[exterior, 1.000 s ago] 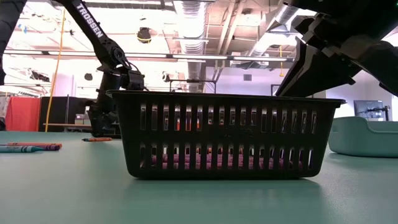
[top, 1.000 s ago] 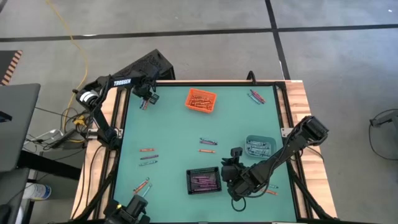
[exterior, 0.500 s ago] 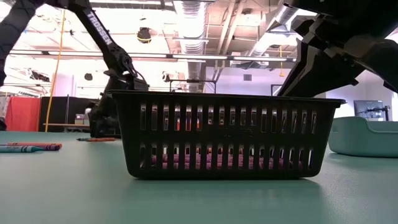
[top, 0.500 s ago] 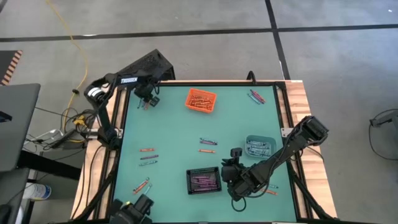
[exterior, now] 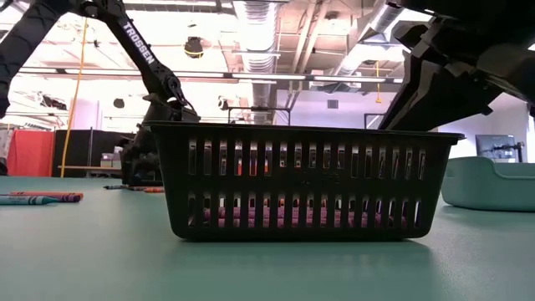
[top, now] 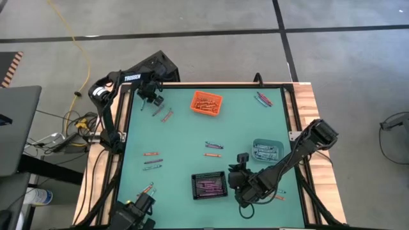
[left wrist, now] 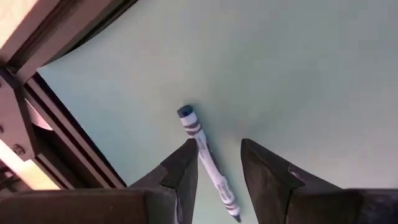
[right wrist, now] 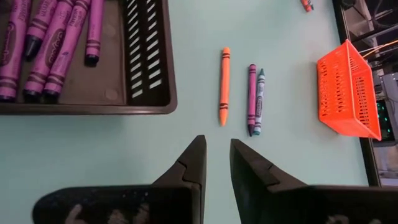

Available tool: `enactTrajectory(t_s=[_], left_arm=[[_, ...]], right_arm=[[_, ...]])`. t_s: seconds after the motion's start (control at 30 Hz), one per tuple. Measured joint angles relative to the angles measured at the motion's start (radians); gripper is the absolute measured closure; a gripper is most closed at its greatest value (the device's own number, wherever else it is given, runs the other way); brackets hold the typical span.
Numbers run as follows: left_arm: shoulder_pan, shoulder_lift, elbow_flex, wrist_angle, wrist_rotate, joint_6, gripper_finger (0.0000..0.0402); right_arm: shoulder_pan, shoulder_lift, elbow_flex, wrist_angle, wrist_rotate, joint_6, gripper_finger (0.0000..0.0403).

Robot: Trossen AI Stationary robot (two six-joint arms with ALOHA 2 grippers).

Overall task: Sort crayons
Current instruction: Put the blue crayon into the blue bin

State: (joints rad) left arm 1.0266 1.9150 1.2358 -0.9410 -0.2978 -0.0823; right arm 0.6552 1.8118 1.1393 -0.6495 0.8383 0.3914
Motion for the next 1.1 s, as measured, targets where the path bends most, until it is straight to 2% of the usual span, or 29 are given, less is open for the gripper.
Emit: enactTrajectory(t_s=[0.17, 0.4, 0.8, 0.93, 1.1], left_arm=[[-0.001, -0.037, 0.001, 0.009, 0.081, -0.005, 0.0288], [0.003, -0.050, -0.002, -0.032, 0.048, -0.047, 0.0288], [0.018, -0.048, -0.066, 0.038, 0.144, -0.054, 0.0289], [0.026, -0.048, -0.066, 0.039, 0.255, -0.047, 0.0304], [0.025, -0.048, -0.066, 0.035, 0.277, -0.029, 0.0350]], right_arm=[[0.000, 0.000, 0.000, 0.000, 0.000, 0.000, 0.0333], [0.000, 0.000, 0.000, 0.002, 0.000, 0.000, 0.0333], [0.000, 0.000, 0.000, 0.004, -0.003, 0.000, 0.0333], [0.000, 0.000, 0.000, 0.004, -0.003, 0.000, 0.0333], [0.000, 0.000, 0.000, 0.005, -0.003, 0.000, 0.0333]])
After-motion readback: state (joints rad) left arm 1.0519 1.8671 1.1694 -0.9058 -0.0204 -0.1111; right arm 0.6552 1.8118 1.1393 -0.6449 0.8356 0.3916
